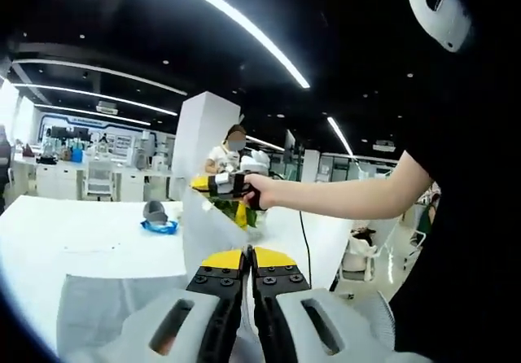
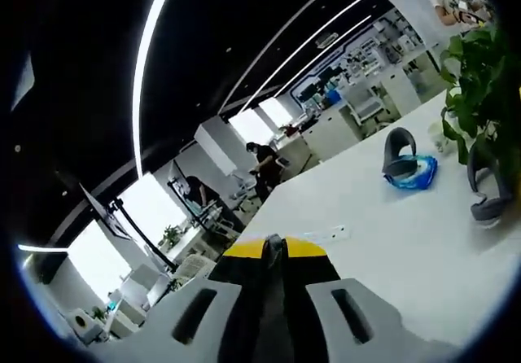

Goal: Fold the towel on the table until its edges align and the towel forms a compact rectangular stack.

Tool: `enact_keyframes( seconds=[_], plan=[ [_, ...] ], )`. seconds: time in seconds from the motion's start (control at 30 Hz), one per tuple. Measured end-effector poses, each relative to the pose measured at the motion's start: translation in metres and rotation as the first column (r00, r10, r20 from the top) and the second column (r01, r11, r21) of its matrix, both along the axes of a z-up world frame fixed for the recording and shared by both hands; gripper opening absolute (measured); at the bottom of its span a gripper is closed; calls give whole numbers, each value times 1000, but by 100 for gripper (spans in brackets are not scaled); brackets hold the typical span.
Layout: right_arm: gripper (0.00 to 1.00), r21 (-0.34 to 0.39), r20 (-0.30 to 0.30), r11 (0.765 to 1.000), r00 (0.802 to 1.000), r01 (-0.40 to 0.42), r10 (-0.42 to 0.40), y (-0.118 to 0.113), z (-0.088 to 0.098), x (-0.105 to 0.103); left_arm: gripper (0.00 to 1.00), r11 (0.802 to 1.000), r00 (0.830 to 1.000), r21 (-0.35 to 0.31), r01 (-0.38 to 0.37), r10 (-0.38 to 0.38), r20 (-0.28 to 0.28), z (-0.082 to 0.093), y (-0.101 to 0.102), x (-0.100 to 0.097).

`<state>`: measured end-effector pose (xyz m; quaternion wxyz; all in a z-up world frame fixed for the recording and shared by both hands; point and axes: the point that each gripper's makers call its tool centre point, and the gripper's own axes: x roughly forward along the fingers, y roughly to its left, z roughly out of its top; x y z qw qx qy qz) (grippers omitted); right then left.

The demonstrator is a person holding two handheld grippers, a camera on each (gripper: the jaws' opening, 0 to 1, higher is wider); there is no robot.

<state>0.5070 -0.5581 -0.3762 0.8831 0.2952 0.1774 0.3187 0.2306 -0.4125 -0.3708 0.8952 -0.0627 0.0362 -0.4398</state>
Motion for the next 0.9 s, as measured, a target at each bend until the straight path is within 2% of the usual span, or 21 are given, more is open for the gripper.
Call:
enact_keyframes(
  seconds=[0.17,0.6,0.9],
  plan=[
    [3,0,1,1000,1000,-16,16,5,2,-3,3,1000,1000,25,-12,12,19,-1,5,-5],
    [3,61,-21,998,1000,24,-23,4,11,-9,3,1000,999,-4,-1,1,35,9,11,-5],
    [4,103,-56,994,998,21,-15,6,10,-12,3,998,998,-29,-51,52,39,10,27,-1]
  ],
)
